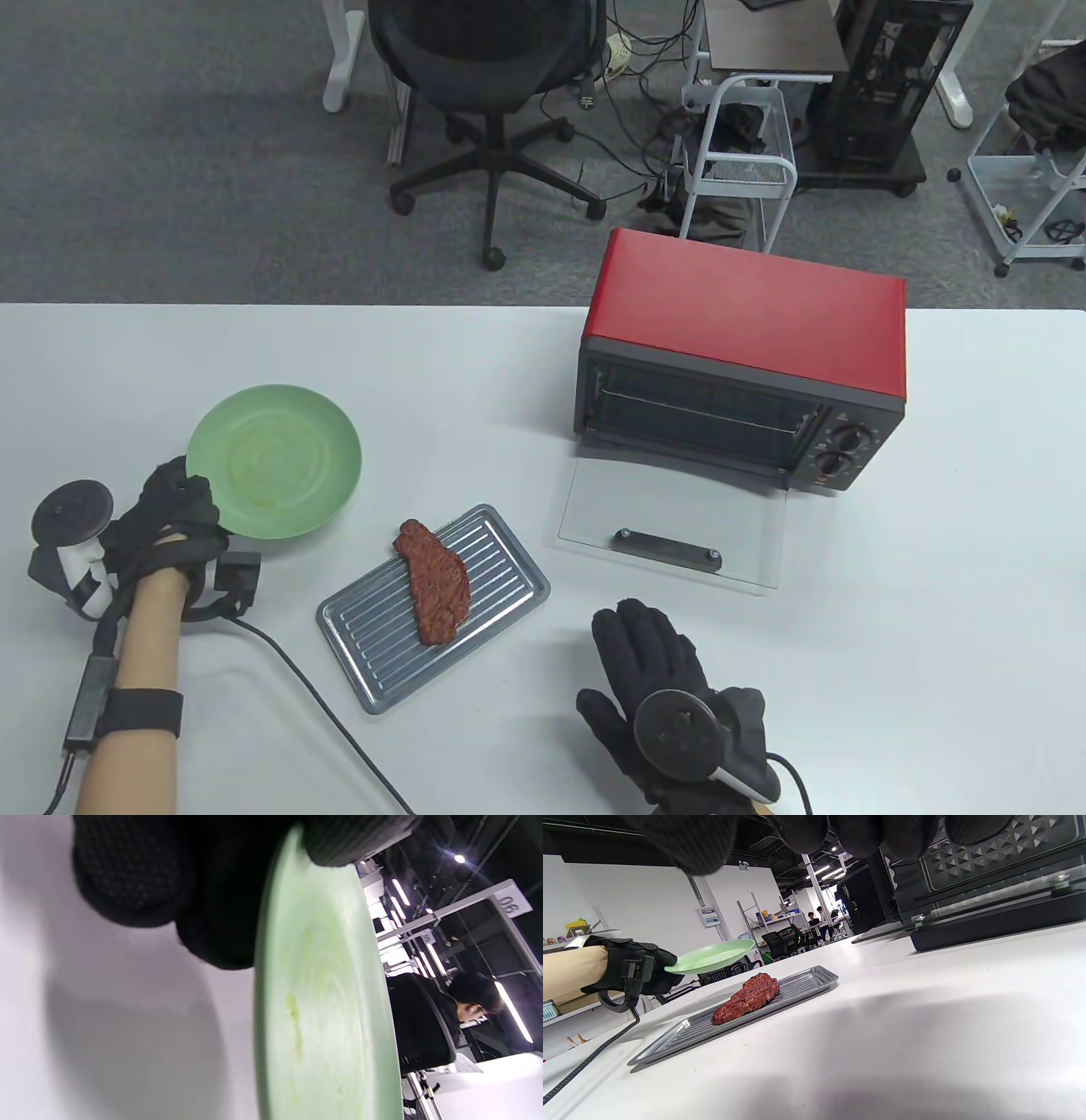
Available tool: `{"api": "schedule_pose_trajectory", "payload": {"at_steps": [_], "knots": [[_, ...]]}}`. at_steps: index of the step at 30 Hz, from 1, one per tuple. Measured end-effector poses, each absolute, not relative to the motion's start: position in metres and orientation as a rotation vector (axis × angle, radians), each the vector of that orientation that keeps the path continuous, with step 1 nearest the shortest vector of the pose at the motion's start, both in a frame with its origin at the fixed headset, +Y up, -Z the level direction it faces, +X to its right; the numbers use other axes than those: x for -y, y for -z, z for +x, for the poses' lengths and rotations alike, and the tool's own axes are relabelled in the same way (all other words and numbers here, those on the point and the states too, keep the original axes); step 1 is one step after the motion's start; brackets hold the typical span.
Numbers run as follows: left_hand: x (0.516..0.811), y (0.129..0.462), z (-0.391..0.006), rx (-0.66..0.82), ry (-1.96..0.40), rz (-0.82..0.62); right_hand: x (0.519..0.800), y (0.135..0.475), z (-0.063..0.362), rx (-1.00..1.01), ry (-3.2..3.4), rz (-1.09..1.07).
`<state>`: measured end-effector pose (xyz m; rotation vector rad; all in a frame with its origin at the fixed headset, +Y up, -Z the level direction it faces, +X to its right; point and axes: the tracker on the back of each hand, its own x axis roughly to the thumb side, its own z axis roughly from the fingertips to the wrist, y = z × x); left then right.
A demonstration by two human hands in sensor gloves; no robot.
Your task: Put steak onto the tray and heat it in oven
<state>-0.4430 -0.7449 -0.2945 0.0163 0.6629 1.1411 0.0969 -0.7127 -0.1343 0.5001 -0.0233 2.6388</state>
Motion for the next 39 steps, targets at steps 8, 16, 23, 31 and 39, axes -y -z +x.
{"api": "schedule_pose_trajectory", "payload": {"at_steps": [8, 16, 23, 31, 39], "knots": [[0.762, 0.298, -0.447, -0.716, -1.179, -0.012, 0.714, 0.135, 0.096, -0.001, -2.639, 0.504], [0.776, 0.302, -0.446, -0.738, -1.174, -0.04, 0.714, 0.135, 0.094, -0.016, -2.64, 0.514], [0.78, 0.305, -0.443, -0.75, -1.168, -0.052, 0.715, 0.135, 0.094, -0.028, -2.642, 0.518], [0.78, 0.306, -0.44, -0.759, -1.176, -0.063, 0.715, 0.135, 0.094, -0.031, -2.641, 0.518], [0.78, 0.306, -0.44, -0.774, -1.172, -0.07, 0.715, 0.135, 0.095, -0.031, -2.641, 0.517]]}}
